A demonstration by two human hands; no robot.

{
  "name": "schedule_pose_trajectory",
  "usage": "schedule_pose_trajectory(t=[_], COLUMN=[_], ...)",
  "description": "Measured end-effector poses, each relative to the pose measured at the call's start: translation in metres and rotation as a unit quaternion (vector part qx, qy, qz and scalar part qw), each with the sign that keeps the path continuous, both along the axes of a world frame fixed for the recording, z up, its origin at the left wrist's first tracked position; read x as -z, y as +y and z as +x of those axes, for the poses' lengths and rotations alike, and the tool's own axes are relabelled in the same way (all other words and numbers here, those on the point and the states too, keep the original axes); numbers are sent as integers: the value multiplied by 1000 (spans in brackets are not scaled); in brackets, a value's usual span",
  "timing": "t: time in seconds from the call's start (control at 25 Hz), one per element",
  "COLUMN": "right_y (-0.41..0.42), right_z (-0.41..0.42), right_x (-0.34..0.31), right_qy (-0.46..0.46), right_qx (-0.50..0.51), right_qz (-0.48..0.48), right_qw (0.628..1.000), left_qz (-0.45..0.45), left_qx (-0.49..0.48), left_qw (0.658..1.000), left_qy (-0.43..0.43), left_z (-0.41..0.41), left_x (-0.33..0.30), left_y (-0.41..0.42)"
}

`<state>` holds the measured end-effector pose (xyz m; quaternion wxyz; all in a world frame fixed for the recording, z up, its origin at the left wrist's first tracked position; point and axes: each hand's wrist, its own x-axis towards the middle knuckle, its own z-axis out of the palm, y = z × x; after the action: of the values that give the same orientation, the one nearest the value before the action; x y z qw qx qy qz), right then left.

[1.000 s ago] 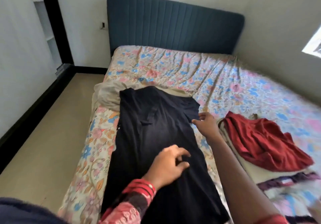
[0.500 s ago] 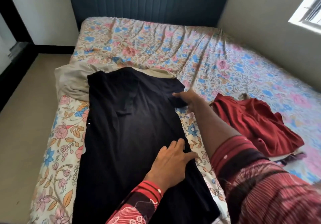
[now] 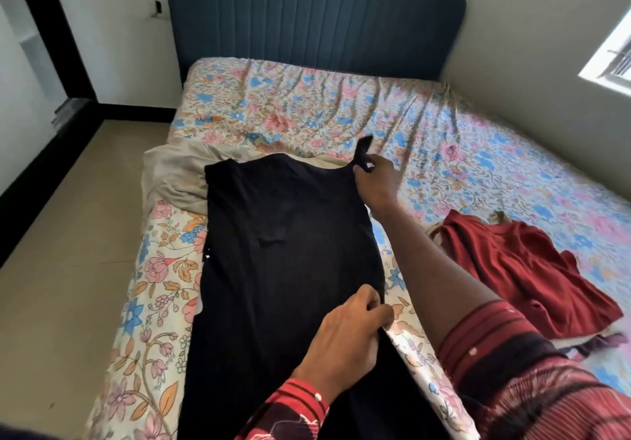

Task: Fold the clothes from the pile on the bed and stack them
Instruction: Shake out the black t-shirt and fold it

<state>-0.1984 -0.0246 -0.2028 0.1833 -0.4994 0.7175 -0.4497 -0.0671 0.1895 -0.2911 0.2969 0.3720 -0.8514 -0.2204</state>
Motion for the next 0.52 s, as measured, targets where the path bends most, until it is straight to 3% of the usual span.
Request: schedule_pose_trajectory(t=[0.12,0.24,0.44,0.52], right_y=[-5,9,84,141], right_z=[80,154,117,65], right_x=[-22,-9,11,28], right_qy=[133,232,188,180], right_qx=[-122,-272,-208,-187], right_qz=[-9,117,47,84], right_qw=[984,927,959,962], left_qz=[0,27,86,112], left_qx=[-46,-82,-76,-97], left_qw=[999,996,993,988], left_qy=[9,-13,15,44], left_z=[26,52,67,70], left_x=[2,10,19,20], left_y=[1,3,4,2])
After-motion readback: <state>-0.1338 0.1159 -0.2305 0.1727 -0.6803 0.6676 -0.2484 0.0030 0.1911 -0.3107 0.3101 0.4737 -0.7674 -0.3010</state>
